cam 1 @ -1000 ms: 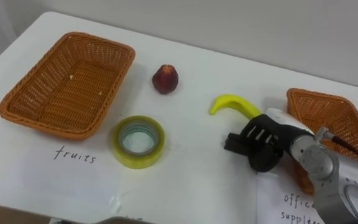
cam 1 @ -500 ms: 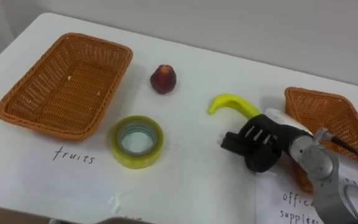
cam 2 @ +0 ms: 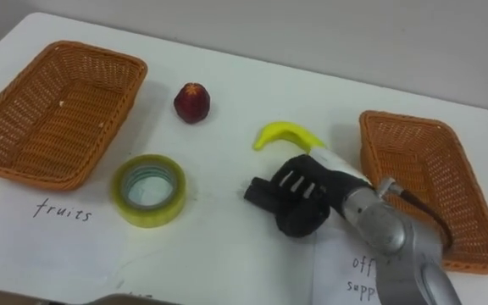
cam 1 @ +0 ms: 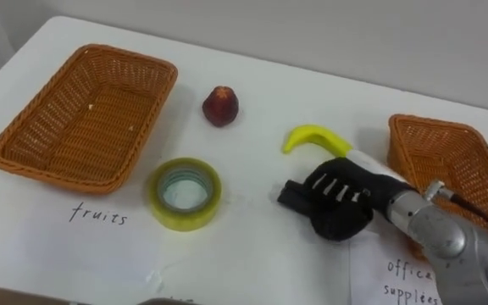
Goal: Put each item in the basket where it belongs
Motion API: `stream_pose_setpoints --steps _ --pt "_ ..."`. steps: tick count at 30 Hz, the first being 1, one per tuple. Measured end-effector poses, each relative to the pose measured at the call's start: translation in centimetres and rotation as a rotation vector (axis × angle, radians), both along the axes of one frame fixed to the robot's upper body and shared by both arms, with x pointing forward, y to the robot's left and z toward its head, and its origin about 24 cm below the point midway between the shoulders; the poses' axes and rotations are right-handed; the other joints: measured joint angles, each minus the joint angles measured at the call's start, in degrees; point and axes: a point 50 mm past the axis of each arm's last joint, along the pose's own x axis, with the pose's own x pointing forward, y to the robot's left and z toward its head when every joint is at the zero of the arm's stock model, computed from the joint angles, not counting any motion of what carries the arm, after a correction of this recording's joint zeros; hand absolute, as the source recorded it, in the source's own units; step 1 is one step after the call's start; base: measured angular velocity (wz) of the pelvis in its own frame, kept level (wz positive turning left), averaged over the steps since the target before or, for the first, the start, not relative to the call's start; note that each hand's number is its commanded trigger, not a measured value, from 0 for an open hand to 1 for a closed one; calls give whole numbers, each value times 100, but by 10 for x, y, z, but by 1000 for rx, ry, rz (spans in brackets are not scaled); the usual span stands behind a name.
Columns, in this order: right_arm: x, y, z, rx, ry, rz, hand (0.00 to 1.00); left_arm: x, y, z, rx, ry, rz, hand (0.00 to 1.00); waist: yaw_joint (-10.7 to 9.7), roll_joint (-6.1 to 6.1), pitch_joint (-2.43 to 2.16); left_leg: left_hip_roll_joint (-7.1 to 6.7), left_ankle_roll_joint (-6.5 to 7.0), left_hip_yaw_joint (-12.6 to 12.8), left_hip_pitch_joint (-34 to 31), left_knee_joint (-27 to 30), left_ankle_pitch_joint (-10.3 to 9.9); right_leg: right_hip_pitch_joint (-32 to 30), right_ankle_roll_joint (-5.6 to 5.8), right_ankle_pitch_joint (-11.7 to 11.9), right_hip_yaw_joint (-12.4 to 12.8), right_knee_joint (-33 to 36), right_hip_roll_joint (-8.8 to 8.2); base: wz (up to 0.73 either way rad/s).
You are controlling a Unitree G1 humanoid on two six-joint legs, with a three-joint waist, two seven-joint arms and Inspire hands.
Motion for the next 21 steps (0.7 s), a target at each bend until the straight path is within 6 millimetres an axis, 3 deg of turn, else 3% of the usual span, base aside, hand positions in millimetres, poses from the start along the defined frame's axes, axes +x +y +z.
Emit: stream_pose_setpoints --steps 2,6,14,21 --pt "1 -1 19 55 -85 5 100 -8 4 -1 6 19 31 0 -20 0 0 1 0 31 6 -1 0 1 0 0 40 1 4 -5" --pt "2 -9 39 130 -207 -29 100 -17 1 -4 -1 38 38 0 -22 -13 -9 11 1 33 22 0 0 6 0 0 58 -1 -2 0" --pt "3 -23 48 192 -289 -114 100 -27 -1 -6 -5 64 38 0 -155 -18 -11 5 1 60 18 8 0 52 0 0 73 3 3 2" --pt "3 -32 55 195 -367 -172 100 -24 0 -4 3 53 27 0 -155 8 8 10 0 135 15 7 -1 19 0 0 69 6 6 -5"
